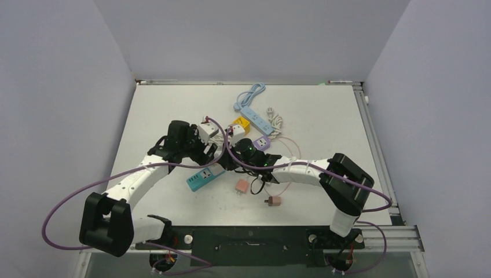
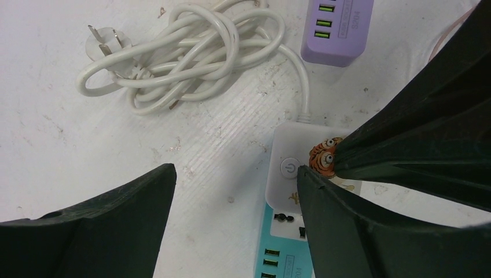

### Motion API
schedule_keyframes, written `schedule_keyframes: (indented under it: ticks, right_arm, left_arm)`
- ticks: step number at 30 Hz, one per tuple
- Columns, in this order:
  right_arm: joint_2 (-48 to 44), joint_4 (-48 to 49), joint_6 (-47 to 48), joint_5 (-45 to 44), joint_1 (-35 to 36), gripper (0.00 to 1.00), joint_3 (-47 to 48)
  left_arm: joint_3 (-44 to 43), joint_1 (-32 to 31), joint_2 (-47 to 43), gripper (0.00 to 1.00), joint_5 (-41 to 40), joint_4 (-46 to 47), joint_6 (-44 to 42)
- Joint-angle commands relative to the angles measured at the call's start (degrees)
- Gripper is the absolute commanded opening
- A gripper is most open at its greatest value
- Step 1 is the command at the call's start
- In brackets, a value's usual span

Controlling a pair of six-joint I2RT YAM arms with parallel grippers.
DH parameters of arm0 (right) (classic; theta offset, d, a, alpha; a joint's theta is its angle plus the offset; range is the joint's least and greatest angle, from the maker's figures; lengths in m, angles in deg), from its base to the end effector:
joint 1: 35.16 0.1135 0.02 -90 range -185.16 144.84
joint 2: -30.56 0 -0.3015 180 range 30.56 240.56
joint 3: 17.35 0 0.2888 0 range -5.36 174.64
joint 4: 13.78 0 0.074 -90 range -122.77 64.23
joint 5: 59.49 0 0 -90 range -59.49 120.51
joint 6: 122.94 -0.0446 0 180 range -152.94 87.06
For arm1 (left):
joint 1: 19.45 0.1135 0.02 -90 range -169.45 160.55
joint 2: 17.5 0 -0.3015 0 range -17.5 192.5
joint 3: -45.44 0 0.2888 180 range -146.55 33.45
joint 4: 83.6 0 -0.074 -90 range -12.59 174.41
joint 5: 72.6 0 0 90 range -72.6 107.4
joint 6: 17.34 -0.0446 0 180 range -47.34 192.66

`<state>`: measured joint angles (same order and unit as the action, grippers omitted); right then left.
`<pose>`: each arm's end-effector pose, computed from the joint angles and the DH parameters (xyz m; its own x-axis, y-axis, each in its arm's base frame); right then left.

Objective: Insert the plug
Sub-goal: Press the plug into the socket, then move the socket to the center of the board.

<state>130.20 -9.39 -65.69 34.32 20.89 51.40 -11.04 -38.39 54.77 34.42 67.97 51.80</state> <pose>0.2345 0.3537 0.2096 -0.6753 -0.0365 -0.7366 -0.5892 0.6274 0.5091 0.2698 -0.1064 0.2407 -0.4352 0.5093 -0.7424 0.7103 0.7009 0.0644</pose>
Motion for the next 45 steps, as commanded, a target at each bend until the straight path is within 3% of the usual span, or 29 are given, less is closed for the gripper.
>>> schedule_keyframes:
  ticks: [1,5,12,18,24,33,39,45]
  right_arm:
    - [1.9,-13.6,2.8,-1.2,0.7,0.11,-0.6]
    - [2.4,-18.6,3.8,-1.6,1.2,0.42,5.9]
    - [-0.5,-24.2,4.8,-7.2,4.1,0.78,12.2]
    - [-0.3,-30.2,6.5,-10.5,5.1,0.93,17.0]
    - [5.7,-33.6,10.1,-10.1,6.5,0.91,22.6]
    - [10.8,-36.1,13.2,-12.9,7.6,0.74,26.4]
    - [13.1,-34.3,12.8,-12.4,9.5,0.52,28.4]
    - [19.5,-32.9,13.2,-10.4,10.0,0.51,35.4]
  left_arm:
    - [3.7,-0.1,1.1,0.77,-6.2,-10.6,-3.3]
    - [-4.8,2.3,-4.4,0.97,-5.1,-17.4,-1.5]
    - [-18.6,9.5,-8.7,0.96,-2.6,-25.4,-0.3]
    - [-19.9,16.6,-7.3,0.96,-2.3,-25.9,1.6]
    - [-20.3,22.8,-7.5,0.96,0.3,-25.0,3.3]
    - [-20.2,24.5,-8.7,0.96,0.9,-24.2,3.1]
    - [-20.3,24.9,-8.5,0.96,1.6,-23.7,3.0]
    - [-20.0,26.3,-8.9,0.96,1.6,-23.4,2.8]
